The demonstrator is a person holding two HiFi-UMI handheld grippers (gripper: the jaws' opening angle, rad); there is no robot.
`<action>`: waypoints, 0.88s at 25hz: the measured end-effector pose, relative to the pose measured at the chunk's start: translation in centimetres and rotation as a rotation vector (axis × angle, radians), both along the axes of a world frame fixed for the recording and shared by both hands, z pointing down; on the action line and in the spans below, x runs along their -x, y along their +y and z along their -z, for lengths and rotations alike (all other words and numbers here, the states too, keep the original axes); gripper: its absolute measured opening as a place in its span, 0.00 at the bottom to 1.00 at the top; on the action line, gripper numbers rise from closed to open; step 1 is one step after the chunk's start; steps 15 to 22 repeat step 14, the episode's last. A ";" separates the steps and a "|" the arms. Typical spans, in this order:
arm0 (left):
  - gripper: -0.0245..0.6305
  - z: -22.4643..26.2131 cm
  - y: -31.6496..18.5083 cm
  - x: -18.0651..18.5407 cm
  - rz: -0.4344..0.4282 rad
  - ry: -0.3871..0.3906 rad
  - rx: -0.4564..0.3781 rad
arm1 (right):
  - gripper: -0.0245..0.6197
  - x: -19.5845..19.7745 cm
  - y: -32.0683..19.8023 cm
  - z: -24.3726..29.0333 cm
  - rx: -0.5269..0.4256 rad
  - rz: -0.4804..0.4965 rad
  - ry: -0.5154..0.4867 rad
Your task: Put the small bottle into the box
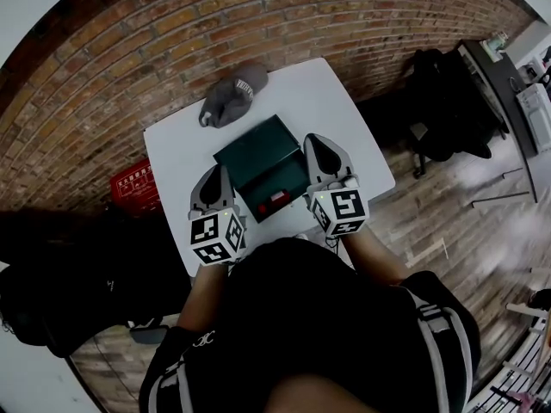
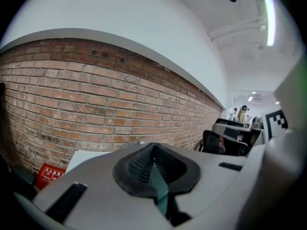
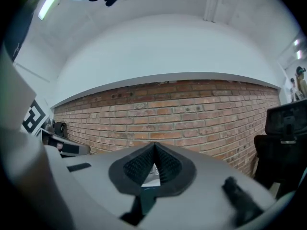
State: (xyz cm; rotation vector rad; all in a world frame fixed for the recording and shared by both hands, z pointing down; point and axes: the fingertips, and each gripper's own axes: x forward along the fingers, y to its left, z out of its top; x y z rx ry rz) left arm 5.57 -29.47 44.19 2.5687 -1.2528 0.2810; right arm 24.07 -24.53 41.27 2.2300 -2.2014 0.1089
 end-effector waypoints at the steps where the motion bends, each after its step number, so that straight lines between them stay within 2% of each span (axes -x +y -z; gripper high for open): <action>1: 0.06 0.1 -0.1 0.0 0.000 0.002 -0.003 | 0.08 0.0 0.0 0.0 0.001 0.002 0.001; 12: 0.06 -0.5 -0.1 0.3 -0.012 0.009 0.017 | 0.08 2.1 -0.8 -0.2 0.025 0.060 0.015; 22: 0.06 -0.6 -0.2 0.5 -0.012 0.010 0.020 | 0.08 2.4 -0.9 -0.2 0.023 0.066 0.015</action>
